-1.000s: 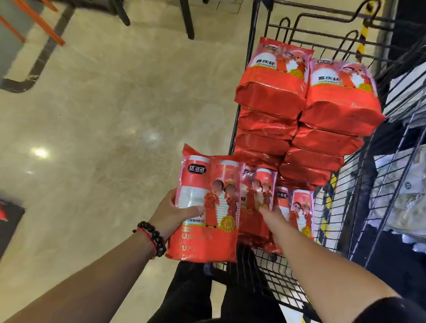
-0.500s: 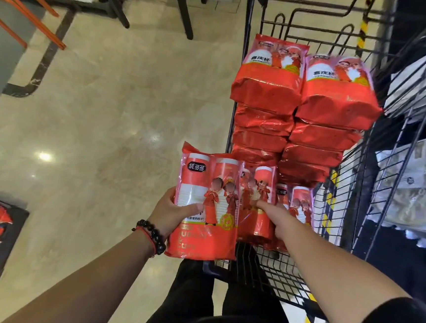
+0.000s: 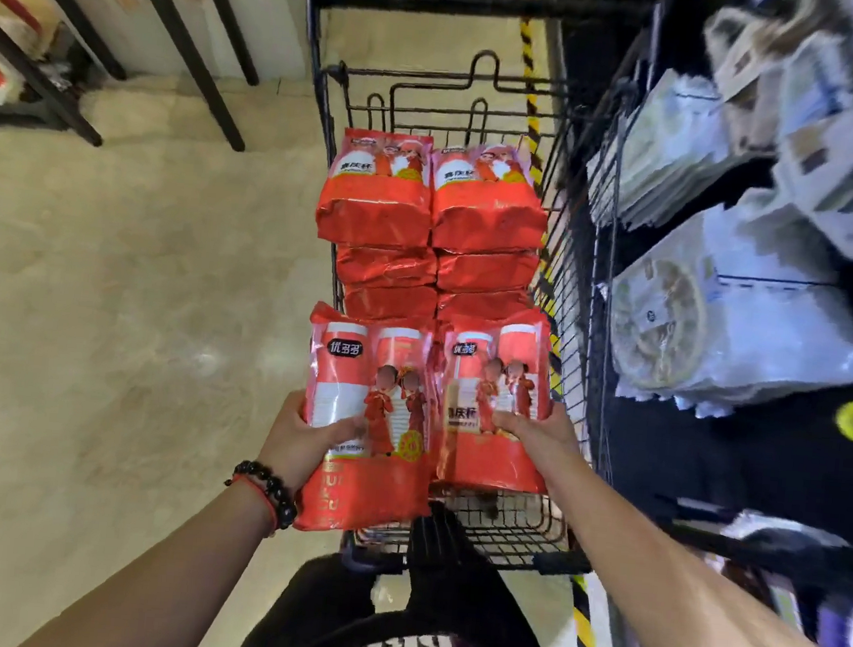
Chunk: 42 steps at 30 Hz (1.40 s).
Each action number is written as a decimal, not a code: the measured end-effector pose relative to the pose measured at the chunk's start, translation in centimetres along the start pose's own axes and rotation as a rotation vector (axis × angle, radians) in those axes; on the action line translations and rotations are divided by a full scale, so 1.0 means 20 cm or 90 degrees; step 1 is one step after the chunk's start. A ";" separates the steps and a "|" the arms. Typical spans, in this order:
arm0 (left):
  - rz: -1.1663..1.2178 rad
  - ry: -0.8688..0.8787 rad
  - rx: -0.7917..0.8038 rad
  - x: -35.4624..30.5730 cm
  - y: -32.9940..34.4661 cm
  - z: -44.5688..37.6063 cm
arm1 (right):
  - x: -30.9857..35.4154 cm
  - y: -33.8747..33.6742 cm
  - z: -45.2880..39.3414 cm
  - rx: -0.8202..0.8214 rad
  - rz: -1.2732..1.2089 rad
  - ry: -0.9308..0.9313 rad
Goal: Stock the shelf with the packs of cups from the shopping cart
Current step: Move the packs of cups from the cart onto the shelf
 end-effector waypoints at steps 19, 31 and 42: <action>-0.247 0.140 0.349 -0.13 0.61 0.28 | -0.55 -0.46 1.52 -0.441 -0.264 -0.169; -0.382 0.259 0.606 -0.01 1.37 0.80 | -1.11 -0.62 2.16 -0.683 -0.379 -0.132; -0.418 0.287 0.682 0.20 1.83 1.30 | -1.45 -0.87 2.61 -0.753 -0.447 -0.195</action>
Point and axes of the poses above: each hand's wrist, its own z-axis away from the middle knuckle, its own y-axis out of the palm, x = y × z, the point moved 6 cm from there along -z, towards the middle knuckle, and after that the axes turned 4 degrees about x, right-handed, at the moved point
